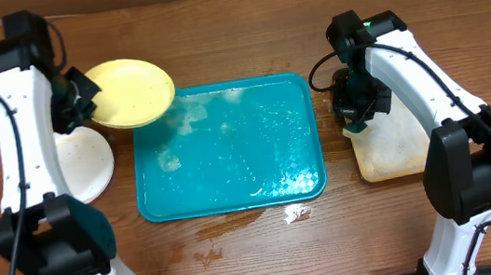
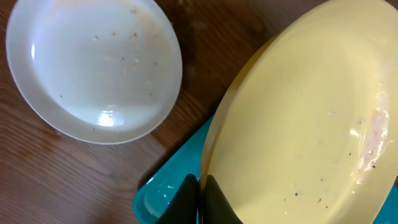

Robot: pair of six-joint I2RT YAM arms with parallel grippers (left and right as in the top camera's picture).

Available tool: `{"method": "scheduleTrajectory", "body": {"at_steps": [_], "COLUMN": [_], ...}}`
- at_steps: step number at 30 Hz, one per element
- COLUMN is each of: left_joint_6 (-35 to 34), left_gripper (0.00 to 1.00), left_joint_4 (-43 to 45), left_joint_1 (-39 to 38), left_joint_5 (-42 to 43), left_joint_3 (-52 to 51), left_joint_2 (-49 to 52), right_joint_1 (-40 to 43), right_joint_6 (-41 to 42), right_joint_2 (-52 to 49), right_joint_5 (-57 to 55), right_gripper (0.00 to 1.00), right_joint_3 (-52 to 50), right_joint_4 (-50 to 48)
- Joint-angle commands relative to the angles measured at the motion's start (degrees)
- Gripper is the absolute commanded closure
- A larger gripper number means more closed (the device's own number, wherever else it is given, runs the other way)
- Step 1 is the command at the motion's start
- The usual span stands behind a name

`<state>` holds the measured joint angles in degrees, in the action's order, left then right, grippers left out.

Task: Clean dirty plates on tray and stack at the side
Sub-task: 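Carry the yellow plate left and lower it onto the white plate stack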

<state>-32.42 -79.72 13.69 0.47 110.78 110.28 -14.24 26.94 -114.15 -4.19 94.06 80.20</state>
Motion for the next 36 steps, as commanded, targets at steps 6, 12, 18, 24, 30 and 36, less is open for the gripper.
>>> {"method": "scheduleTrajectory", "body": {"at_steps": [6,12,18,24,30,36], "left_joint_6": [3.3,4.1,7.8,7.7,7.8,7.7], "left_gripper": [0.95,0.95,0.96,0.96,0.96,0.96], "left_joint_4": [13.1,24.7,27.6,31.3,35.2,40.9], "left_joint_1": [6.4,13.4,19.5,25.0,28.0,29.0], "left_joint_5": [3.3,9.9,11.0,13.6,14.6,14.2], "left_joint_3": [-21.3,-39.4,-43.7,-45.4,-49.9,-54.4], "left_joint_2": [-14.1,-23.7,-25.3,-25.2,-23.8,-22.3], "right_joint_1": [0.2,0.2,0.2,0.2,0.2,0.2], "right_joint_6": [0.0,0.0,0.0,0.0,0.0,0.0], "right_joint_2": [1.4,1.4,1.4,1.4,1.4,1.4], "right_joint_5": [0.7,0.7,0.7,1.4,1.3,1.3], "right_gripper": [0.96,0.96,0.96,0.96,0.96,0.96], "right_joint_3": [-0.2,-0.2,-0.2,-0.2,-0.2,-0.2], "right_joint_4": [0.2,0.7,0.9,1.4,1.6,2.4]}}
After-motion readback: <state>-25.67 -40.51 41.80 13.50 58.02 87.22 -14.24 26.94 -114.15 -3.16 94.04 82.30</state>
